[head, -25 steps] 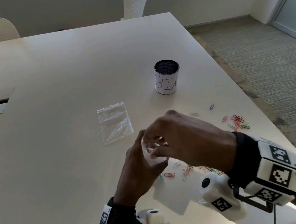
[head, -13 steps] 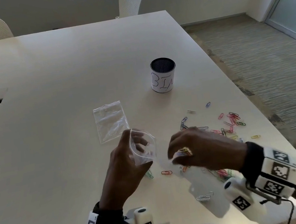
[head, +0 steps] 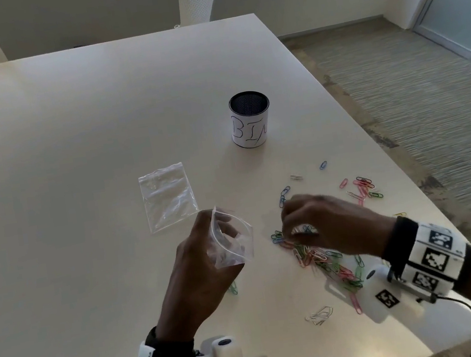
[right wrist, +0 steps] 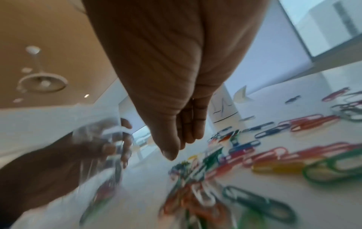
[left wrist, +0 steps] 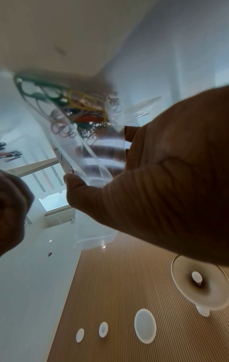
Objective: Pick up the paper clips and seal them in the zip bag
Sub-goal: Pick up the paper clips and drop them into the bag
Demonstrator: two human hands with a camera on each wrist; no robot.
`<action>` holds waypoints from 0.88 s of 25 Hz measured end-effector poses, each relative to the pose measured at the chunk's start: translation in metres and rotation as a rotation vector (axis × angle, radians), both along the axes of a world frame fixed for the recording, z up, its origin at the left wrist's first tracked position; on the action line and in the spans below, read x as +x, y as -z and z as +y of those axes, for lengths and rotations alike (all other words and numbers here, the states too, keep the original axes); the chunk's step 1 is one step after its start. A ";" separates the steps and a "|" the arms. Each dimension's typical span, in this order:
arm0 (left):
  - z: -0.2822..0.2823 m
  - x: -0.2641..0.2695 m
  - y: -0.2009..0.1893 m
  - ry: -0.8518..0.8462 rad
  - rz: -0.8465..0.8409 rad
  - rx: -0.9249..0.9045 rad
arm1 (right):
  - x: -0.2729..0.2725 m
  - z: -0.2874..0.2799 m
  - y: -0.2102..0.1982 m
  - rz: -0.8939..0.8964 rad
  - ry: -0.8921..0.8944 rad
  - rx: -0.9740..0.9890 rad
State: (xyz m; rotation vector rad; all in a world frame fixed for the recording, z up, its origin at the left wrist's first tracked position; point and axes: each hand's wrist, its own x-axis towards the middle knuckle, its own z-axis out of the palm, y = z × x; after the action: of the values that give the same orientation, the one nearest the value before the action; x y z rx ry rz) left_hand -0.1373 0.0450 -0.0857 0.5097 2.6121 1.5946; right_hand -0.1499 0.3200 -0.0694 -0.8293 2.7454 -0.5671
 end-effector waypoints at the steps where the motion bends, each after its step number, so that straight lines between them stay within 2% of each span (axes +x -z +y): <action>1: 0.003 -0.001 -0.001 0.005 -0.001 -0.009 | -0.008 0.006 -0.002 0.020 0.063 -0.047; 3: 0.010 -0.004 -0.002 0.016 -0.003 -0.023 | -0.027 0.015 -0.004 0.074 0.209 -0.071; 6: 0.017 -0.007 -0.003 0.047 -0.008 -0.040 | -0.050 0.021 -0.001 0.015 0.350 0.070; 9: 0.021 -0.008 -0.005 0.061 -0.002 -0.044 | -0.044 0.013 0.006 -0.050 0.307 0.159; 14: 0.023 -0.009 -0.004 0.060 0.019 -0.051 | -0.006 -0.007 -0.012 -0.141 0.186 0.124; 18: 0.024 -0.009 -0.003 0.057 0.021 -0.072 | -0.001 -0.004 -0.015 -0.156 0.187 0.343; 20: 0.024 -0.009 -0.003 0.052 0.024 -0.090 | -0.001 -0.007 -0.009 -0.215 0.210 0.266; 22: 0.024 -0.009 -0.002 0.055 0.029 -0.093 | -0.002 -0.012 -0.007 -0.197 0.243 0.156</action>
State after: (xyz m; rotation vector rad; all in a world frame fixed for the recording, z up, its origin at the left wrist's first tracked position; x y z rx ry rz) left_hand -0.1465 0.0692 -0.0838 0.5967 2.6535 1.4528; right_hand -0.1519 0.3080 -0.0627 -0.3853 2.6804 -0.4437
